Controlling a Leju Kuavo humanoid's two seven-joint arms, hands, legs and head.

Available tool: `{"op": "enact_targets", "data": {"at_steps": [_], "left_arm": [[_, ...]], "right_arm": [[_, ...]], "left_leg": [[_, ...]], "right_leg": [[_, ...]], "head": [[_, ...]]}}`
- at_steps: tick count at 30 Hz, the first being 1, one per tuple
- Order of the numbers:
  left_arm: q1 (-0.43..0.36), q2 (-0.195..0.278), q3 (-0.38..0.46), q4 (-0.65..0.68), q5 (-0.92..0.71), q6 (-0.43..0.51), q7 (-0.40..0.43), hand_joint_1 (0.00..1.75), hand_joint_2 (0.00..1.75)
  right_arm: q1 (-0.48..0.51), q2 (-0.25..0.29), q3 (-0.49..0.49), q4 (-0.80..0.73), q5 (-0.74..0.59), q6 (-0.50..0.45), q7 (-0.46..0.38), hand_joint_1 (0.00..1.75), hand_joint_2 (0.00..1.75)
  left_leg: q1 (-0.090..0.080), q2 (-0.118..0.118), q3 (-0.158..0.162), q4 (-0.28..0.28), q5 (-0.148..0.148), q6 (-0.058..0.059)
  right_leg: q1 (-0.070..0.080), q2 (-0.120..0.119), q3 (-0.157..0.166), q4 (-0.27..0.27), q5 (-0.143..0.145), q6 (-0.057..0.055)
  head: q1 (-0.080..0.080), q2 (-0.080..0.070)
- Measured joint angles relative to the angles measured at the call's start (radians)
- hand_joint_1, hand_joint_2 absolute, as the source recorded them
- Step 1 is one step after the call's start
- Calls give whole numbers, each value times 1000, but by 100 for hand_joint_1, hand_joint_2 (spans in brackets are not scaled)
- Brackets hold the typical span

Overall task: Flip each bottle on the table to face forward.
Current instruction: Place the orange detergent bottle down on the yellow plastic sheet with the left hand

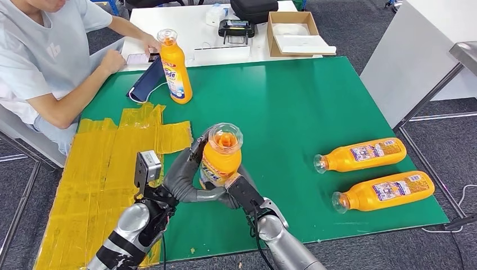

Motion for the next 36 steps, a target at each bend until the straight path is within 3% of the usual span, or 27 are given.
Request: {"op": "enact_targets", "data": {"at_steps": [10,18,24,36], "left_arm": [[-4,-3,-43,27,-403,253,-28,0,175],[-23,-18,-60,48,-499,295,-17,0,175],[-25,-21,-61,59,-490,270,-14,0,175],[-34,-19,-7,92,-192,31,-1,0,175]], "right_arm": [[-11,-10,18,32,9,-31,15,175,175],[1,2,48,33,37,-37,11,175,175],[5,2,48,34,42,-39,11,175,175],[21,0,48,34,56,-42,10,175,175]], "left_leg": [[0,0,0,0,0,0],[0,1,-1,0,0,0],[0,1,-1,0,0,0],[0,1,-1,0,0,0]], "right_leg": [[0,0,-1,0,0,0],[0,0,-1,0,0,0],[0,0,-1,0,0,0],[0,0,-1,0,0,0]], "head": [[1,0],[0,0],[0,0],[0,0]]}}
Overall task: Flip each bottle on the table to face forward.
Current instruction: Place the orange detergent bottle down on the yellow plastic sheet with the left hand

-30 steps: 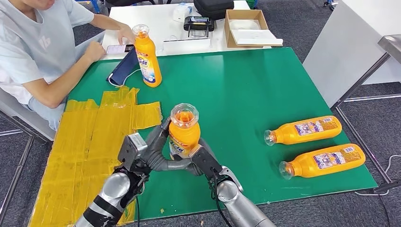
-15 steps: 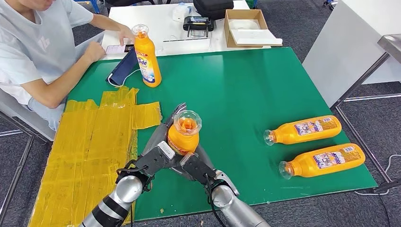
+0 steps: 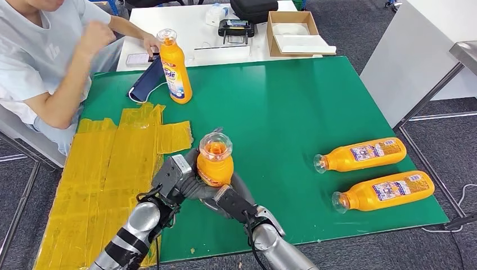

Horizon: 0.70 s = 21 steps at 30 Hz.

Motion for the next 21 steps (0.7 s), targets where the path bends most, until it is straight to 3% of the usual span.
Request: {"op": "enact_targets", "data": {"at_steps": [1,5,21], "left_arm": [[-2,2,3,2,29,-26,0,2,175],[-6,13,9,8,129,-103,7,175,175],[-7,18,9,18,176,-112,19,175,175]], "right_arm": [[0,0,0,0,1,0,-1,175,175],[1,0,2,3,1,0,-7,175,175],[2,0,11,12,0,-4,-10,175,175]], "left_leg": [[0,0,0,0,0,0],[0,0,0,0,0,0],[0,0,0,0,0,0]], "right_leg": [[0,0,0,0,0,0],[0,0,0,0,0,0],[0,0,0,0,0,0]], "head": [[0,0],[0,0],[0,0]]}}
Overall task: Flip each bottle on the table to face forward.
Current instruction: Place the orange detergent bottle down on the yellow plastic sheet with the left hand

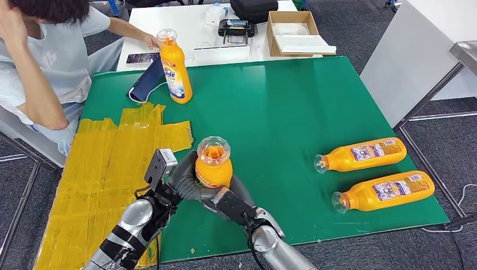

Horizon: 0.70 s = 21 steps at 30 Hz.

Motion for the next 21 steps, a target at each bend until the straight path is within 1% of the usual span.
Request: {"op": "enact_targets", "data": {"at_steps": [9,10,13,14,18,19,21], "left_arm": [[4,0,-2,0,3,20,-8,175,175],[5,0,-2,0,5,23,-10,175,175],[7,0,-2,0,15,35,-15,175,175],[9,0,-1,-1,19,42,-17,175,175],[11,0,0,-2,23,53,-19,175,175],[13,0,0,-6,17,66,-22,175,175],[22,4,17,-31,-6,115,-30,175,175]], "right_arm": [[-1,0,4,5,-7,-1,0,175,175],[-1,0,4,6,-9,-2,0,149,175],[0,0,5,5,-20,-15,-6,18,175],[1,0,4,3,-24,-23,-9,0,175],[4,0,4,-2,-30,-35,-14,0,175],[8,-1,2,-11,-35,-40,-15,0,175],[34,-12,-12,-83,-52,-53,-18,0,175]], "left_leg": [[0,0,0,0,0,0],[0,0,0,0,0,0],[0,0,0,0,0,0],[0,0,0,0,0,0],[0,0,0,0,0,0],[0,0,0,0,0,0],[0,0,0,0,0,0]], "right_leg": [[0,0,0,0,0,0],[0,0,0,0,0,0],[0,0,0,0,0,0],[0,0,0,0,0,0],[0,0,0,0,0,0],[0,0,0,0,0,0],[0,0,0,0,0,0]], "head": [[0,0],[0,0],[0,0],[0,0],[0,0],[0,0],[0,0]]}}
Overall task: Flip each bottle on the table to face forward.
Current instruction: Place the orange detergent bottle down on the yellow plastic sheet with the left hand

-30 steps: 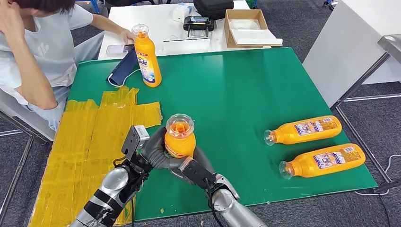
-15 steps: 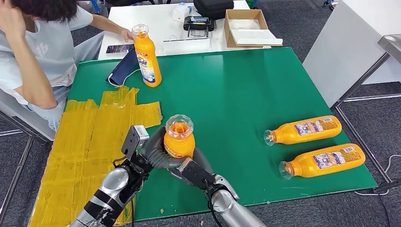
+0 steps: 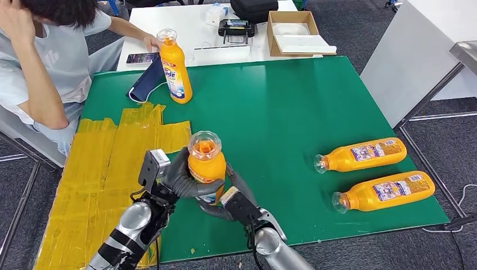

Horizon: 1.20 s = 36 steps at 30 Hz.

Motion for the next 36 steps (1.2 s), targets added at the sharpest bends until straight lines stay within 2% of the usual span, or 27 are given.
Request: {"op": "enact_targets", "data": {"at_steps": [2,6,9,14,21,25,27,30,32,33,36], "left_arm": [[8,8,23,-28,-20,38,-6,175,175],[19,15,51,-51,-32,70,-15,175,175],[21,36,93,-63,-95,121,-20,175,175],[18,83,162,-65,-428,301,-18,175,175],[16,99,191,-65,-477,322,-14,175,175],[16,103,194,-65,-527,354,2,175,175],[15,107,194,-64,-684,446,57,175,175],[10,119,193,-56,-1128,582,208,175,175],[3,127,193,-38,-1359,575,292,175,175],[-2,130,192,-23,-1422,555,318,175,175],[-23,133,186,43,-1502,480,357,175,175]], "right_arm": [[28,-15,-18,-83,-12,-9,1,0,175],[53,-29,-34,-159,-6,-21,-13,0,0],[78,-47,-48,-246,3,-29,-18,0,0],[123,-79,-81,-398,16,-44,-17,0,0],[152,-100,-98,-488,17,-48,-17,0,0],[157,-106,-103,-505,19,-51,-21,0,175],[167,-108,-110,-519,22,-59,-27,0,175],[196,-113,-134,-563,25,-75,-33,0,175],[216,-116,-158,-600,29,-87,-36,0,175],[224,-117,-170,-619,31,-92,-36,0,175],[240,-119,-207,-668,36,-107,-41,0,175]], "left_leg": [[0,0,0,0,0,0],[0,0,0,0,0,0],[0,0,0,0,0,0],[0,0,0,0,0,0],[0,0,0,0,0,0],[0,0,0,0,0,0],[0,0,0,0,0,0],[0,0,0,0,0,0],[0,0,0,0,0,0],[0,0,0,0,0,0],[0,0,0,0,0,0]], "right_leg": [[0,0,0,0,0,0],[0,0,0,0,0,0],[0,0,0,0,0,0],[0,0,0,0,0,0],[0,0,0,0,0,0],[0,0,0,0,0,0],[0,0,0,0,0,0],[0,0,0,0,0,0],[0,0,-1,0,0,0],[0,0,-1,0,0,0],[0,0,-1,0,0,0]], "head": [[0,0],[0,0],[0,0],[0,0],[0,0],[0,0],[0,0],[0,0],[0,0],[0,0],[0,0]]}}
